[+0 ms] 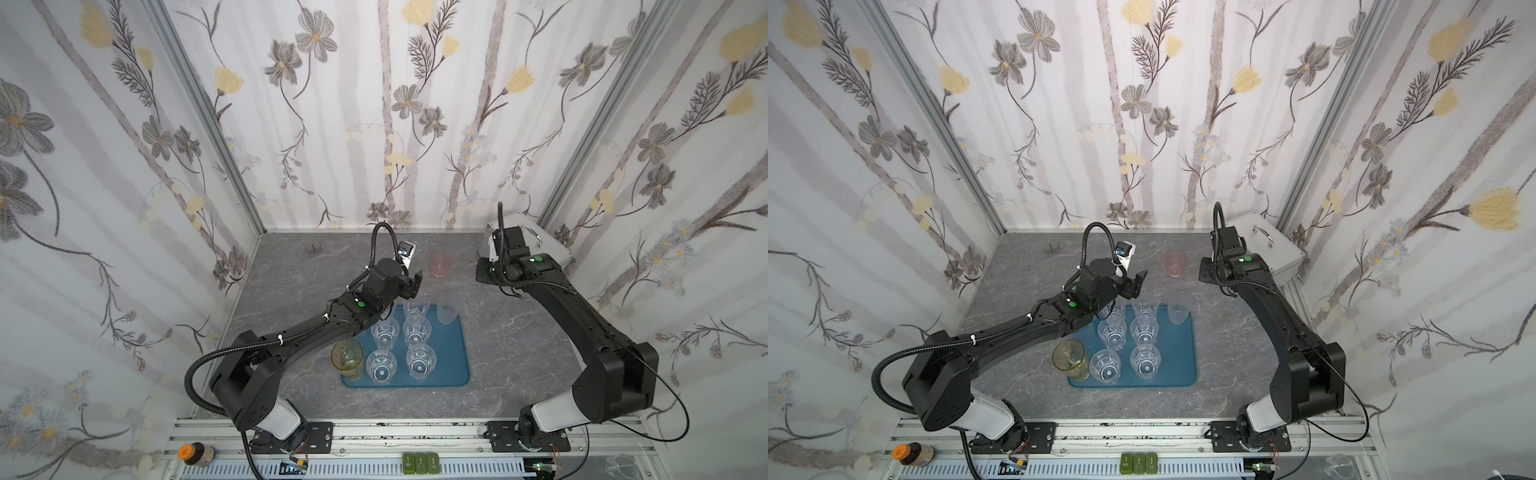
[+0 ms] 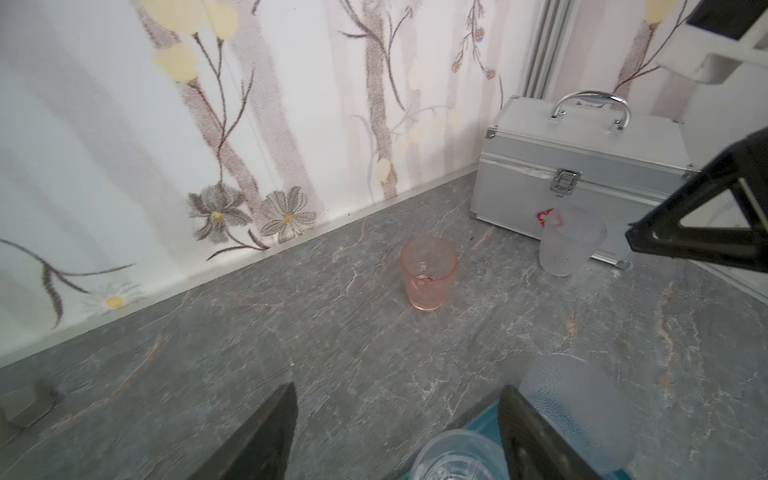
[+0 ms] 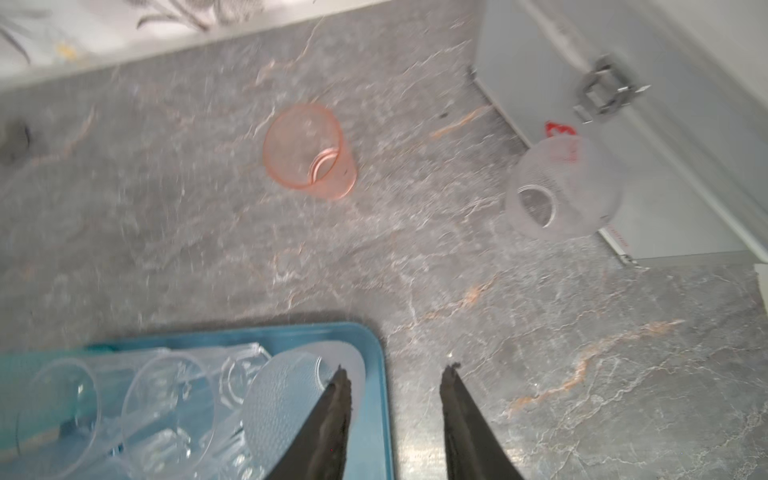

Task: Place the glasses into the tray
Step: Pick up the glass from the top-right of the table.

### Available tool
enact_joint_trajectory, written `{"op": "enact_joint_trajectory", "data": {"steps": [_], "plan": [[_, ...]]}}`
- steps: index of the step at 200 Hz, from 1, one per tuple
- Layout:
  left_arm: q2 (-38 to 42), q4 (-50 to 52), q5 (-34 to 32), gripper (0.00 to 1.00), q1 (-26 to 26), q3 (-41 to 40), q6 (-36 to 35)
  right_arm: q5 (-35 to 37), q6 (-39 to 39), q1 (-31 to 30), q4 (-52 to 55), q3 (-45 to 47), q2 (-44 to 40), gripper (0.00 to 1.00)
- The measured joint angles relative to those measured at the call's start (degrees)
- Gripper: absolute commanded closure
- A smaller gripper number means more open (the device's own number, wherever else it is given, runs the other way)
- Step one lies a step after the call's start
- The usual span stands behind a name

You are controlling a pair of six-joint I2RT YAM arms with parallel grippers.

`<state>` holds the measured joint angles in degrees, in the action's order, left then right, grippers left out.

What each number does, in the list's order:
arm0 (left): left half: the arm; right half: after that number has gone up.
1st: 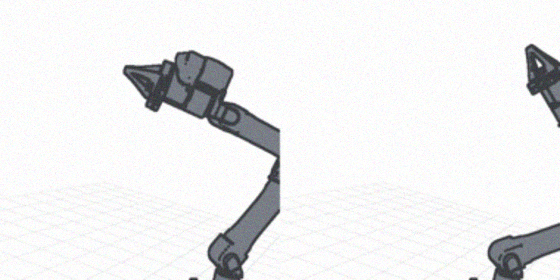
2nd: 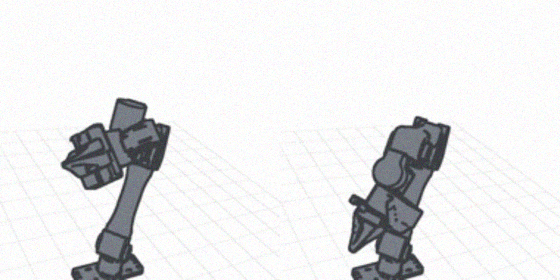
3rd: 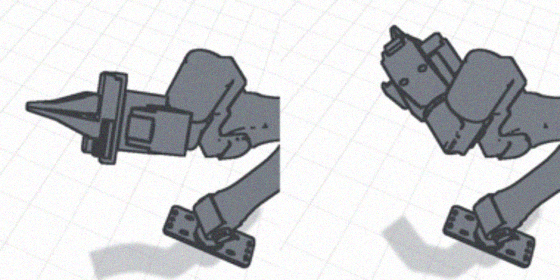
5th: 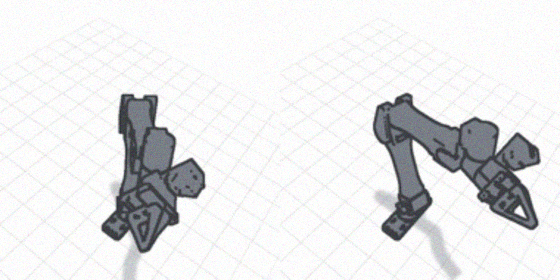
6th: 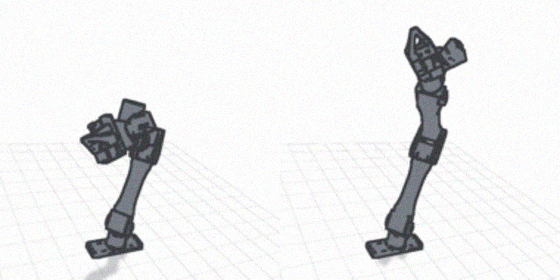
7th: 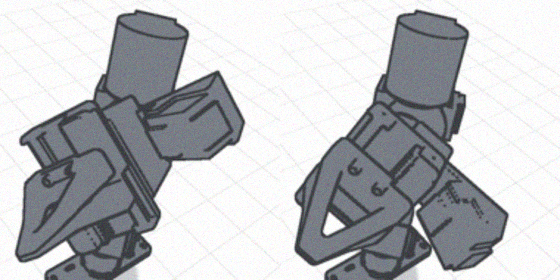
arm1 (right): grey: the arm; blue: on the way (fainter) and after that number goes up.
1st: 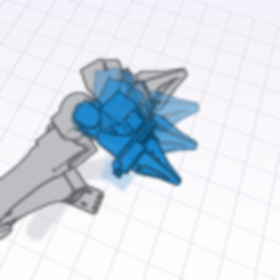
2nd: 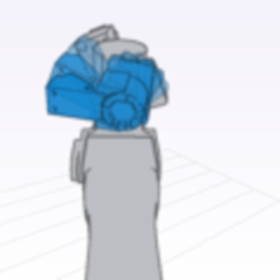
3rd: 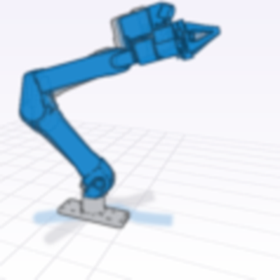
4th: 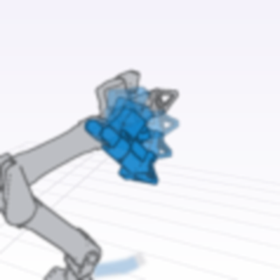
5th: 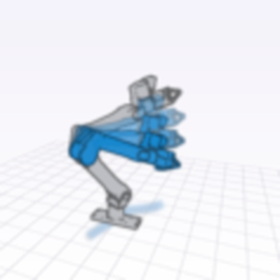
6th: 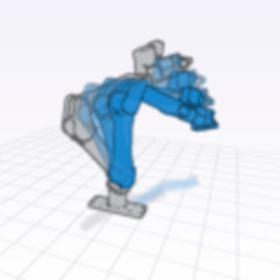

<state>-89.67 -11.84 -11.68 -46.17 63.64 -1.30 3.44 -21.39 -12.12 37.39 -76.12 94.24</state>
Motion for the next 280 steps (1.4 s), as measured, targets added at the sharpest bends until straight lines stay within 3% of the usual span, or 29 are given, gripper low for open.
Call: {"op": "enact_joint_trajectory", "data": {"steps": [45, 164, 224, 257, 280], "plan": [[-7.23, 0.07, 2.10, 0.22, -4.79, 5.73, 0.24, 2.75, -2.08, 6.91, -5.14, -0.63, 6.19, 0.53], [-9.86, 0.17, 1.25, 0.20, -5.79, 3.78, 1.07, 8.13, -0.61, 6.97, -6.54, -15.50, 28.61, 0.53], [-9.57, 0.20, 0.72, 0.20, -5.09, 2.64, 0.17, 9.33, 0.46, 6.71, -6.01, -16.17, 33.40, 0.74], [-9.22, 0.20, 0.72, 0.20, -4.74, 2.56, -0.07, 10.86, 0.68, 4.98, -6.03, -13.79, 32.68, 0.87], [-8.94, 0.22, 0.70, 0.20, -4.48, 2.38, -0.22, 11.47, 0.92, 3.02, -5.88, -11.69, 29.40, 0.91]]}}
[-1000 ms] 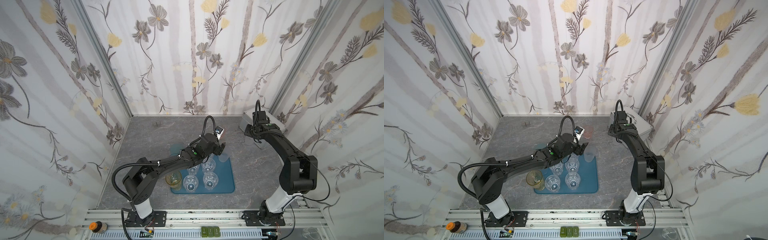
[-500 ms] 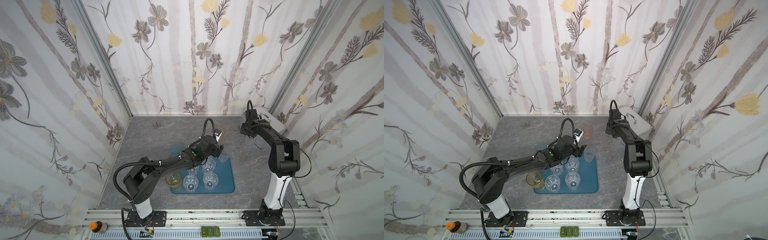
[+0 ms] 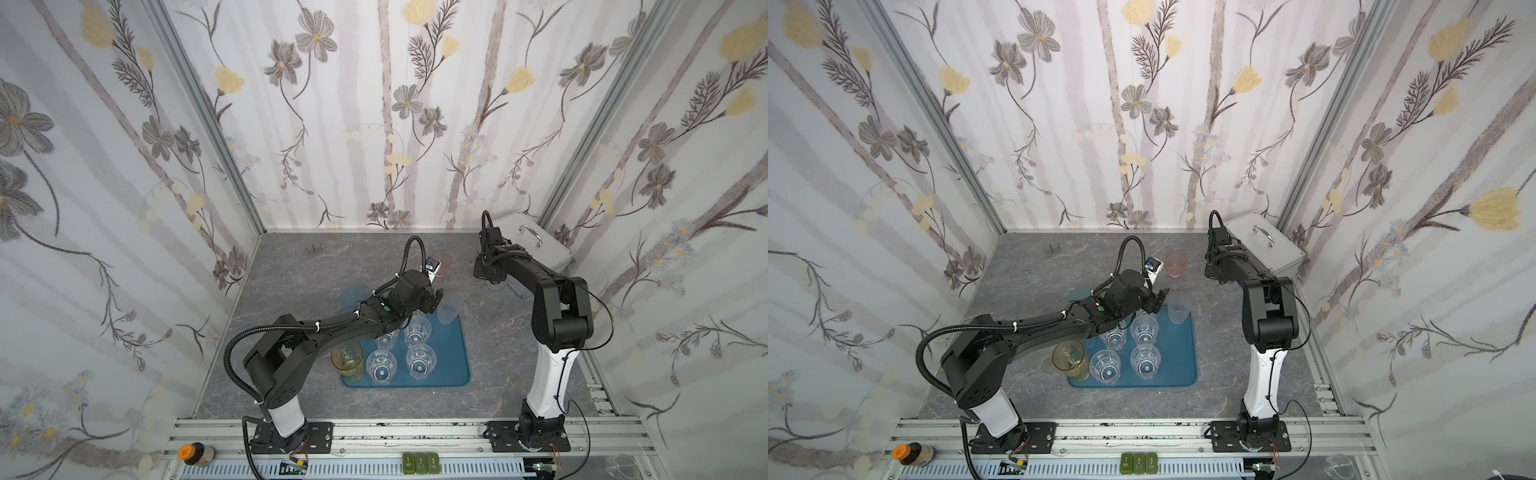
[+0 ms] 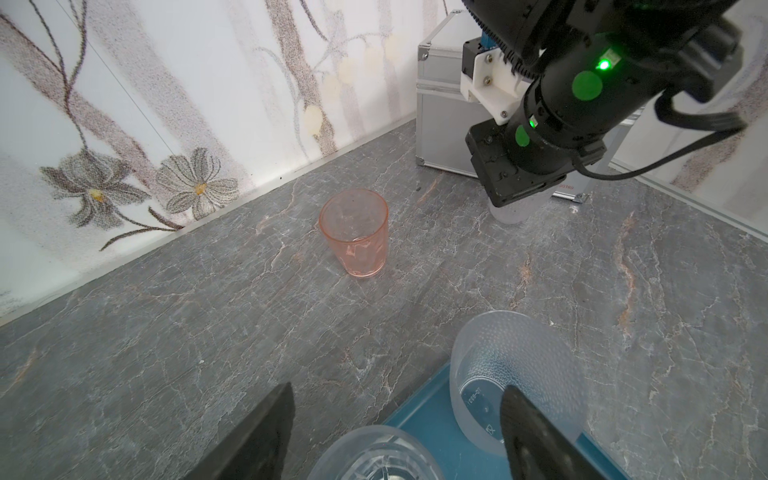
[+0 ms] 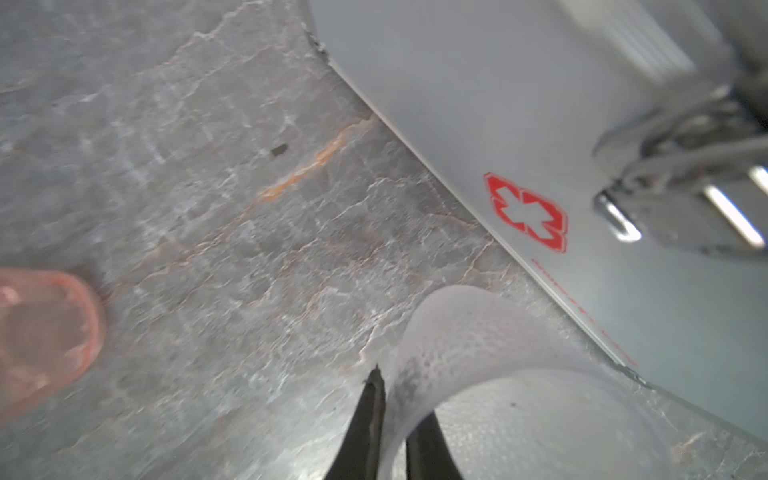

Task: Place the glasses into the tray
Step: Pick up the glass from the top-right of the table, then place the glass on the tray.

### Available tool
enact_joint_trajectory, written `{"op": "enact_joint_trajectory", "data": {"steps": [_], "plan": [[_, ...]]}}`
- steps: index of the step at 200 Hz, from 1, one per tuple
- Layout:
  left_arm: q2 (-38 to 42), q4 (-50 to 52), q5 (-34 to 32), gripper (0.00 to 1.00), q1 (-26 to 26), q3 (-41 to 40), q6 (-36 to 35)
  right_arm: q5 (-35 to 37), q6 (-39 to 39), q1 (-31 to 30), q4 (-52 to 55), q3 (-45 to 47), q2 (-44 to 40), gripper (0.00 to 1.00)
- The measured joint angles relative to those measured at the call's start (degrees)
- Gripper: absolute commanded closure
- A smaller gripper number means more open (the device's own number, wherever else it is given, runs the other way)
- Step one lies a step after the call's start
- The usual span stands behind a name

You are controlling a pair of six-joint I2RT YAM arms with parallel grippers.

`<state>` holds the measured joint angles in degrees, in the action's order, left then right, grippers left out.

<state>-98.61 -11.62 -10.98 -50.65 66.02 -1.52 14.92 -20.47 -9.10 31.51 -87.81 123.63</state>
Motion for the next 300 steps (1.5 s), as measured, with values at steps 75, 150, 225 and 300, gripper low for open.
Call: {"op": "enact_joint_trajectory", "data": {"steps": [75, 150, 225, 300], "plan": [[6.47, -0.02, -1.90, 0.19, 2.27, -5.75, 0.04, 0.50, -3.13, -10.01, 1.44, 19.89, -25.27, 0.90], [13.55, -0.07, -2.32, 0.20, 5.31, -12.61, 3.13, -2.19, -15.28, -31.43, 7.65, 31.69, -38.36, 0.89], [13.88, -0.04, -2.38, 0.19, 5.70, -13.55, 3.45, -9.20, -17.57, -36.09, 2.99, 31.08, -27.47, 0.87], [13.35, -0.09, -2.51, 0.19, 5.81, -13.55, 3.43, -9.14, -15.23, -35.56, 0.09, 30.08, -24.30, 0.81]]}}
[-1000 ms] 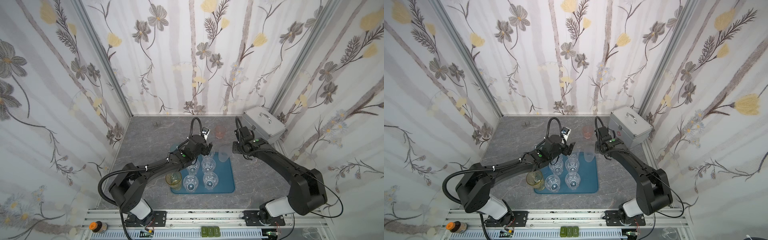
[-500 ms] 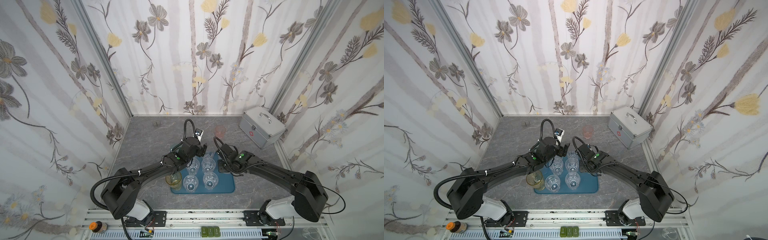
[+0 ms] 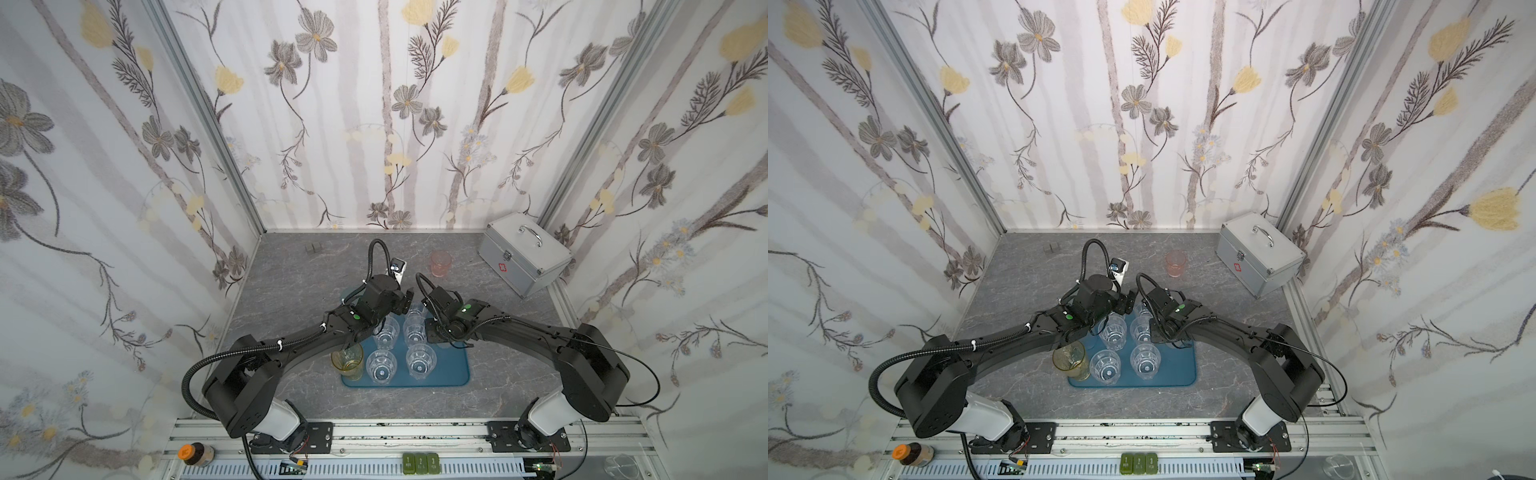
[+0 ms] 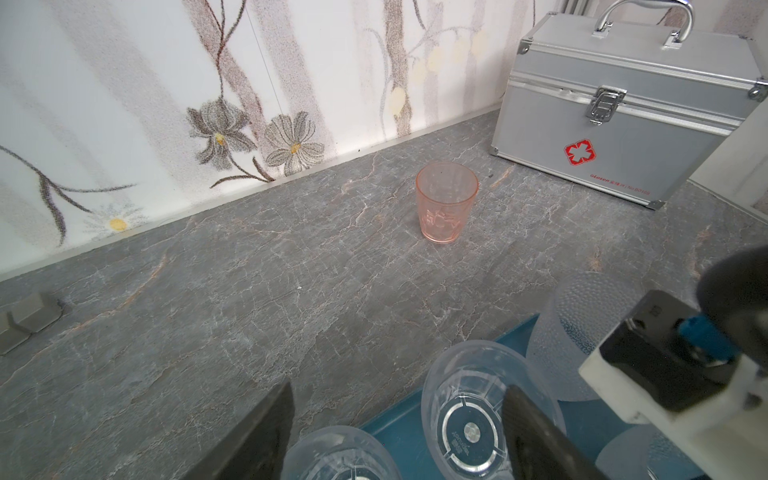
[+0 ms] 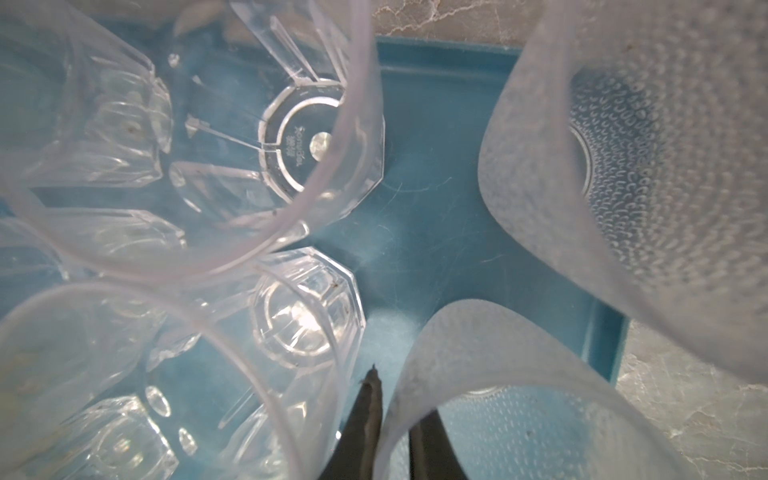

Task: Place the glasses into the tray
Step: Place the glass on the tray.

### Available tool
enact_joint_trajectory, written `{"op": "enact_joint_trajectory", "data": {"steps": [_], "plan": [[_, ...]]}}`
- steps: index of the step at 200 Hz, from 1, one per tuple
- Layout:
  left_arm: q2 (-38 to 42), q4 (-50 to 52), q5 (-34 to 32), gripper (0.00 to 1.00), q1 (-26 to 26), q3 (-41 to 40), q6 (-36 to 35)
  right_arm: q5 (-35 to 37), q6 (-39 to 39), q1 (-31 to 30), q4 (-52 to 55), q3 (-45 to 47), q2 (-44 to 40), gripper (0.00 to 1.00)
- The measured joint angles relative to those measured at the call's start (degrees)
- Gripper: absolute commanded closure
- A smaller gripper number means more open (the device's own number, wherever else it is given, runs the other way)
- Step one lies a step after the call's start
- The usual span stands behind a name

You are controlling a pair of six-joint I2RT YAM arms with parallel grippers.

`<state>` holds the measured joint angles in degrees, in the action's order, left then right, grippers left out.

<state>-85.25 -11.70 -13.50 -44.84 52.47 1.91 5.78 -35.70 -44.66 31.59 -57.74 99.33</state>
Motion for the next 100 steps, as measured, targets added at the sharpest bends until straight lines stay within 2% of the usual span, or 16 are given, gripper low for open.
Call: {"op": "enact_joint_trajectory", "data": {"steps": [31, 64, 100], "plan": [[-0.17, 0.02, 0.00, 0.19, 0.04, 0.02, -0.02, 0.07, 0.61, 0.04, 2.82, -0.39, -0.28, 0.72], [-0.57, 0.04, 0.00, 0.19, 0.28, 0.83, -0.26, 0.46, 1.73, 0.22, 7.43, -2.47, -4.11, 0.61], [-1.18, 0.00, 0.00, 0.17, 0.44, 2.23, -0.42, 0.37, 3.41, 2.93, 11.56, -8.04, -7.19, 0.59]]}}
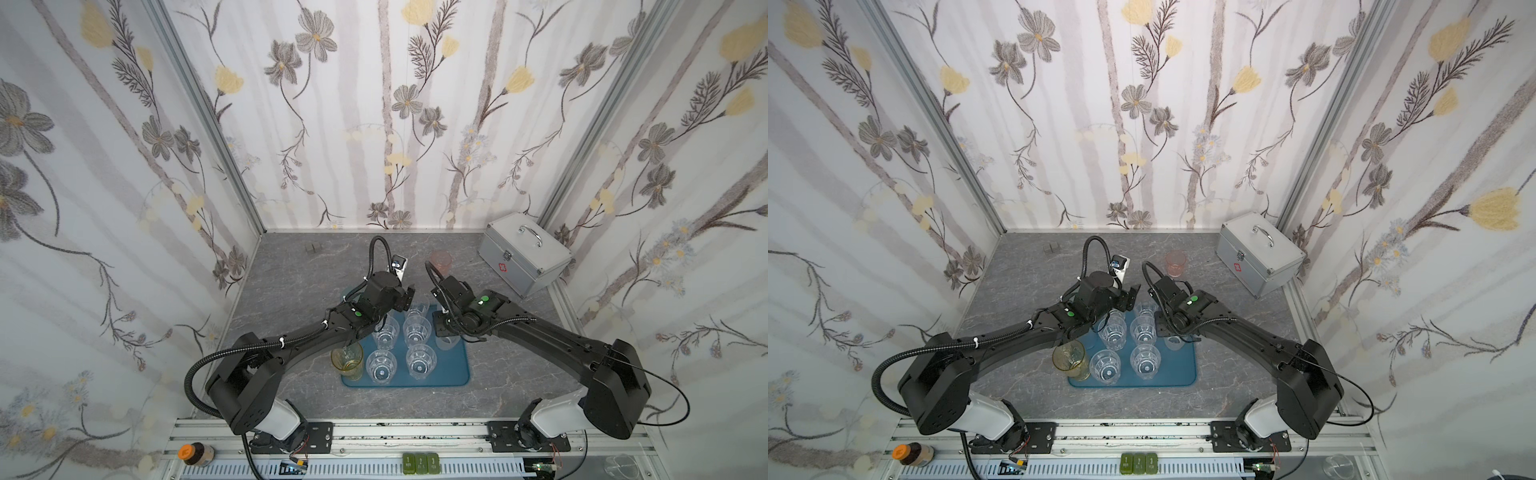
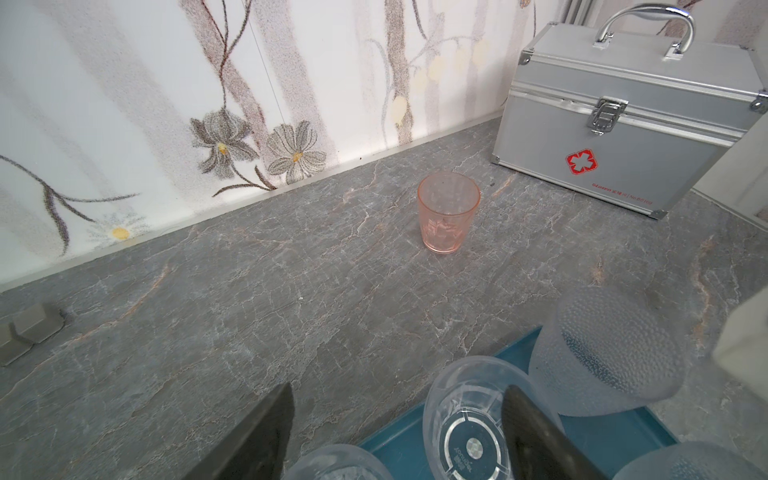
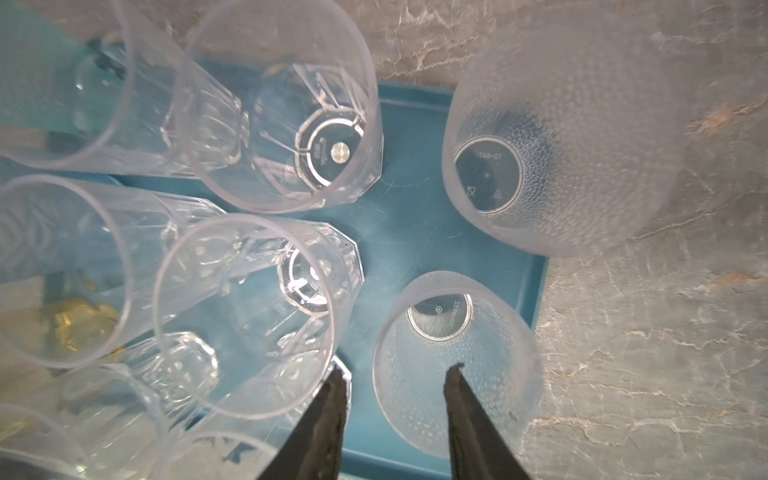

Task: Place the glasses into the tray
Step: Place the glass on the tray.

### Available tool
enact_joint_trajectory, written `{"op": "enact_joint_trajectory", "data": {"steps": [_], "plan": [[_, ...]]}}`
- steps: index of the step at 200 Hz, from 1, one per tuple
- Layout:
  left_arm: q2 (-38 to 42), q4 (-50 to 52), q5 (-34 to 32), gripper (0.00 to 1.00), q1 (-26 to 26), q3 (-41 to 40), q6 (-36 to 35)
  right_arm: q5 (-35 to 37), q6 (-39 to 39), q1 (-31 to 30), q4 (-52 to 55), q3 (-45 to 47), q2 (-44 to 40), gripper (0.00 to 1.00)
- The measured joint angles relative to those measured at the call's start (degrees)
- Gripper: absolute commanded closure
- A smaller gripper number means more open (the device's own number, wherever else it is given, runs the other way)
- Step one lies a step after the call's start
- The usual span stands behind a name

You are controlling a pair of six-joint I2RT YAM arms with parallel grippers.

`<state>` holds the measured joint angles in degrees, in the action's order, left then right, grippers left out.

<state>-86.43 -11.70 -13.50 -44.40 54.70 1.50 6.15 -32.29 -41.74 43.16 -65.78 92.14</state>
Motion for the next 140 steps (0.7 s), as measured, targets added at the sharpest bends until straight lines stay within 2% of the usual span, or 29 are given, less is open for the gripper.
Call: {"op": "enact_joint_trajectory", "data": {"steps": [34, 88, 115, 140], "plan": [[-1.25, 0.17, -1.22, 0.11, 0.26, 2.32, 0.42, 0.28, 1.95, 8.81, -2.58, -8.79, 2.62, 0.52], [-0.20, 0.02, -4.81, 0.05, 1.62, 1.99, 0.09, -0.46, 1.29, 21.73, -12.70, -20.31, 16.65, 0.45], [1.51, 0.31, -5.35, 0.02, 3.26, 0.68, -0.24, -3.54, -0.74, 25.73, -16.33, -26.23, 23.63, 0.44], [3.61, 1.75, -5.35, 0.02, 5.44, 0.02, -0.22, -6.36, -1.97, 26.49, -17.55, -32.48, 29.90, 0.45]]}}
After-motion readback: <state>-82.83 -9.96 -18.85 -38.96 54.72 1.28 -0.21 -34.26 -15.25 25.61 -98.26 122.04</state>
